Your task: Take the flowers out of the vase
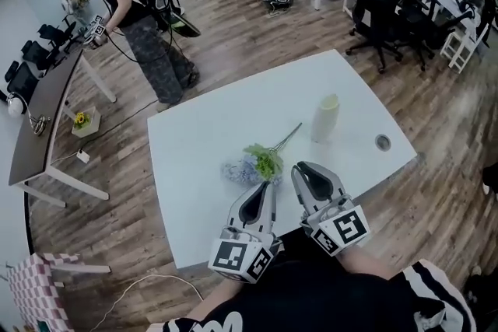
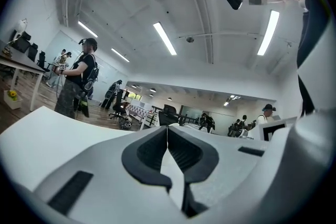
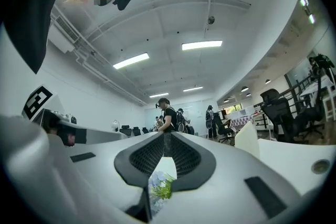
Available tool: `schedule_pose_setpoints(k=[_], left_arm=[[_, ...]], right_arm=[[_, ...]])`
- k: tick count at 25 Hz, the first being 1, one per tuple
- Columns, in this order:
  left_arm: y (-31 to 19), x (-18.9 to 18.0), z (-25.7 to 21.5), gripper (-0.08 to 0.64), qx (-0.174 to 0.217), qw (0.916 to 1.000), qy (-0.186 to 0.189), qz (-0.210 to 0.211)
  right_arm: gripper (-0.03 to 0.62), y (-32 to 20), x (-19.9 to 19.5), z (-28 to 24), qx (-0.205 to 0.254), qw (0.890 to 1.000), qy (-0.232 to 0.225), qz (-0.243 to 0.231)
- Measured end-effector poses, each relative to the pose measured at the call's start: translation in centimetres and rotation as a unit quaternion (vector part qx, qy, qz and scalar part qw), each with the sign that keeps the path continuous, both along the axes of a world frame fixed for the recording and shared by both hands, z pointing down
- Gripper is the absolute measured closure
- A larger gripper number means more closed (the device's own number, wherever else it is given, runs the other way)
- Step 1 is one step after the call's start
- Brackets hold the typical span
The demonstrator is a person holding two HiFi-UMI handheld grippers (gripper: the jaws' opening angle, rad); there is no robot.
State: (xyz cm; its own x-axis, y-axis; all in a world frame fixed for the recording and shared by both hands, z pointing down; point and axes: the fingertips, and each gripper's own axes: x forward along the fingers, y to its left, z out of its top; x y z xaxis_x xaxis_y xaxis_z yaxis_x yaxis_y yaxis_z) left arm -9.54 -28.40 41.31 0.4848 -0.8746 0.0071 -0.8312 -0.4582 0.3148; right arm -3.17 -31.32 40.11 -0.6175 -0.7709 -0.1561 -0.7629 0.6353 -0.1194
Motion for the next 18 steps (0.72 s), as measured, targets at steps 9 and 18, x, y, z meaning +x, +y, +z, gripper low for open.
schedule_pose_setpoints(k=[9,18], left_arm=[[1.2,3.8,-1.4,0.552,0.022,0.9986,-0.017,0.045],[5.3,7.0,-1.1,0.552,0.02,0.9988,-0.013,0.044]], right_arm=[[0.574,2.2,3.3,-1.4,0.01,1.0,-0.011,0.019],[0.574,7.3,6.3,-2.1,0.02,0.999,-0.007,0.027]])
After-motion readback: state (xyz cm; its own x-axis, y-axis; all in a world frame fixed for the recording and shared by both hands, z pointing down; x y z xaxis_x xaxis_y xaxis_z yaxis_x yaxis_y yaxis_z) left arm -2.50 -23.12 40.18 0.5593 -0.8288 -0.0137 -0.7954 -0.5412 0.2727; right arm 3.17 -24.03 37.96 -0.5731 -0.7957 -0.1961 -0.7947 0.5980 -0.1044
